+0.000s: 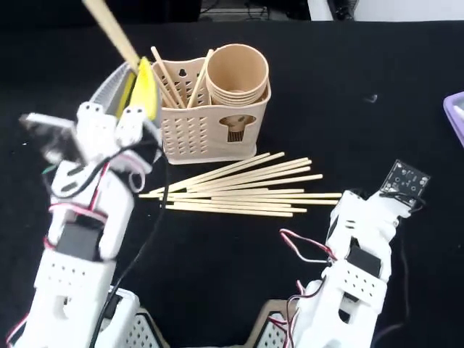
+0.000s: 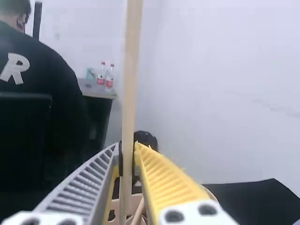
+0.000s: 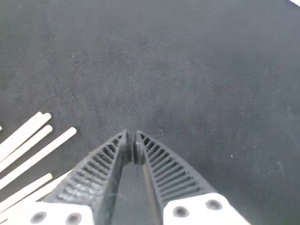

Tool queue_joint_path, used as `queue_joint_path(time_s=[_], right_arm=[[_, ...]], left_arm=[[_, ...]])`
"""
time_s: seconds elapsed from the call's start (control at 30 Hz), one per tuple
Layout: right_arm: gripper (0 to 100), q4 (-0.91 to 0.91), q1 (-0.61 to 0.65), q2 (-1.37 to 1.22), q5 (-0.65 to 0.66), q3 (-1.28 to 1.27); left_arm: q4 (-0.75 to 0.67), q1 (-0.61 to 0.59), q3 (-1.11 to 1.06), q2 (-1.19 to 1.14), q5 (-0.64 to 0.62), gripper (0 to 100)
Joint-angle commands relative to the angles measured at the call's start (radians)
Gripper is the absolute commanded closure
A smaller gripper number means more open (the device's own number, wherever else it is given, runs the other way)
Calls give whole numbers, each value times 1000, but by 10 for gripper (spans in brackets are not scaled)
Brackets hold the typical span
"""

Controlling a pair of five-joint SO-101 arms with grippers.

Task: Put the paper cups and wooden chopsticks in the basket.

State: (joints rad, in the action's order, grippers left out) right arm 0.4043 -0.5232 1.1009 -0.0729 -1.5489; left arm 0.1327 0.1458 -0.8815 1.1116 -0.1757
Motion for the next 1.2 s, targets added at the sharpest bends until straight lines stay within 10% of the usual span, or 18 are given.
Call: queue_joint_path(time_s=[0.0,1.17], right_arm=[[973,-43,9,28,15,-2],[973,-41,11,28,15,-2]], left_arm=[[-28,35,117,-133,-49,970],[-25,28,199,-531,-55,895]])
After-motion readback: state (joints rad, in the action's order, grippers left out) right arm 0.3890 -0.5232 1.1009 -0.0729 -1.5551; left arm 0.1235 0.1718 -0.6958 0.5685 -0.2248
